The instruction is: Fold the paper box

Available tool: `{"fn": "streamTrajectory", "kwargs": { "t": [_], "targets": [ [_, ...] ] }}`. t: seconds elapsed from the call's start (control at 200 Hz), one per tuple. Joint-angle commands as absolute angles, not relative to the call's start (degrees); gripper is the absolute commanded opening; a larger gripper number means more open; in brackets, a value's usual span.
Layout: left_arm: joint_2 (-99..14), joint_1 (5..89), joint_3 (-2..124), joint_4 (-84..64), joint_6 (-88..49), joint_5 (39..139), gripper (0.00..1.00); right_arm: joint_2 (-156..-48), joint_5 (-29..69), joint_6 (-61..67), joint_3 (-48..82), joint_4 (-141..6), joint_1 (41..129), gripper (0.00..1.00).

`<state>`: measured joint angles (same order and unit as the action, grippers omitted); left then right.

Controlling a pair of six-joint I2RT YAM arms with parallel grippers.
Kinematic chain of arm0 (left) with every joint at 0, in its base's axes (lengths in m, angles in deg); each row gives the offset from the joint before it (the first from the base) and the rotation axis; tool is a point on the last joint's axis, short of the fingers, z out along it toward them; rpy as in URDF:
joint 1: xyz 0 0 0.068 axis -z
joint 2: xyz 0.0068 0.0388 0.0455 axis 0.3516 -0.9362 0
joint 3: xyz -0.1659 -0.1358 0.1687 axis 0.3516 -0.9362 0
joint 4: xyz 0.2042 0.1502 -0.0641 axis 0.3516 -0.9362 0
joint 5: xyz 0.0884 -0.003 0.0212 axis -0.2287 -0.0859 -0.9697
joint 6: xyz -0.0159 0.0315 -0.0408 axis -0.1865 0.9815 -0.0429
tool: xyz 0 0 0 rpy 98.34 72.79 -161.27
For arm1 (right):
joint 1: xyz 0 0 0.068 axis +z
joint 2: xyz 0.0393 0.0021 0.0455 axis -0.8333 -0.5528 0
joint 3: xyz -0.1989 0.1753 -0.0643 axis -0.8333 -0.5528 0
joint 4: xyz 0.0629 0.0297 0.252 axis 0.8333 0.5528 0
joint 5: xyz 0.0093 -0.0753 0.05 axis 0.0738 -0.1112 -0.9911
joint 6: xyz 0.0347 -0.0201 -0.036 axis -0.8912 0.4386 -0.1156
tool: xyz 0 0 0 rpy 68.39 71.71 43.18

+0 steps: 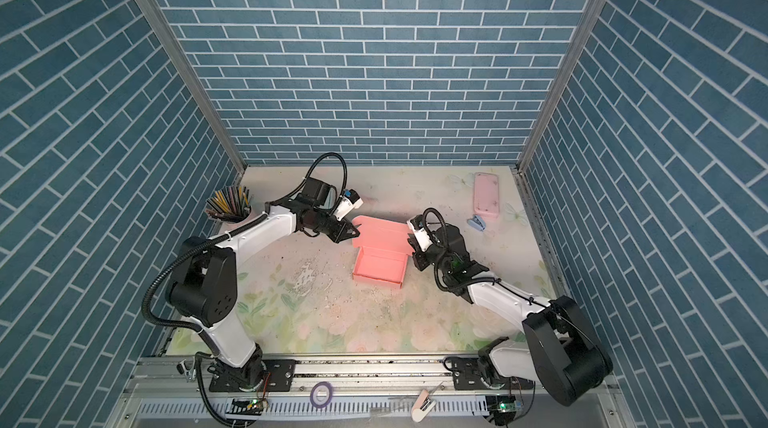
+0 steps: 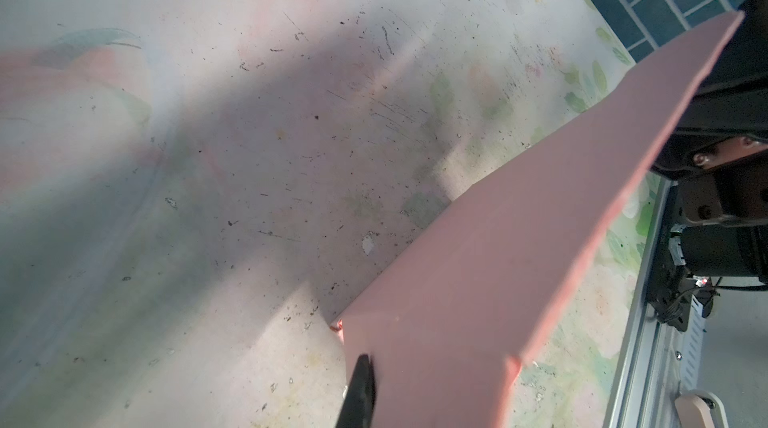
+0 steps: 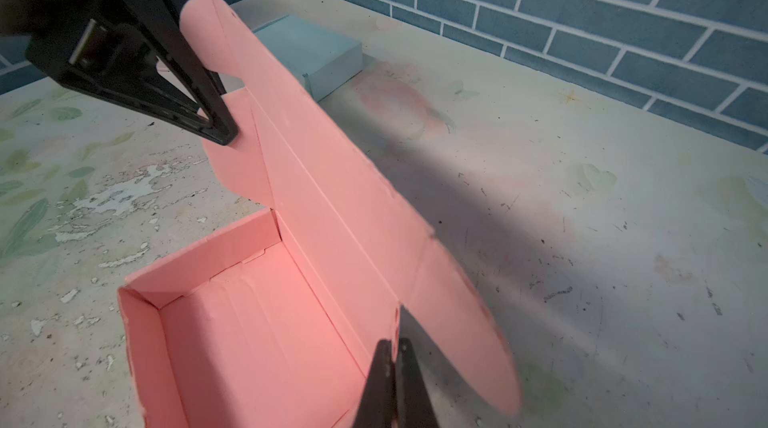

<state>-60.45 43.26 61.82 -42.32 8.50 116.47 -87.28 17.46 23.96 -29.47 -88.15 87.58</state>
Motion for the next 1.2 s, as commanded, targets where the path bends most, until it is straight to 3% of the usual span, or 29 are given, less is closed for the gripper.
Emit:
{"fn": "streamTrajectory", "kwargs": {
  "t": [0.0, 0.22, 0.635, 1.035, 1.195],
  "targets": [
    [-57.6, 43.3, 60.6, -42.9, 6.0, 114.1, 0.03, -85.7, 20.1, 25.7, -28.6, -87.0, 87.7, 0.01],
    [-56.4, 46.9, 58.3, -39.0, -0.2, 105.4, 0.00, -87.0, 23.2, 22.7, -24.8, -81.3, 88.1, 0.13],
    [-56.6, 53.9, 55.0, -26.7, -10.6, 94.4, 0.00, -92.8, 27.3, 14.3, -14.8, -67.4, 90.3, 0.18],
    [-53.2, 54.2, 50.1, -25.7, -4.1, 97.7, 0.00, -82.1, 30.9, 16.2, -20.7, -65.1, 90.4, 0.25],
    [-51.0, 54.4, 49.6, -27.0, -0.9, 100.3, 0.00, -71.2, 32.9, 16.3, -28.4, -70.4, 90.0, 0.46]
  ]
}}
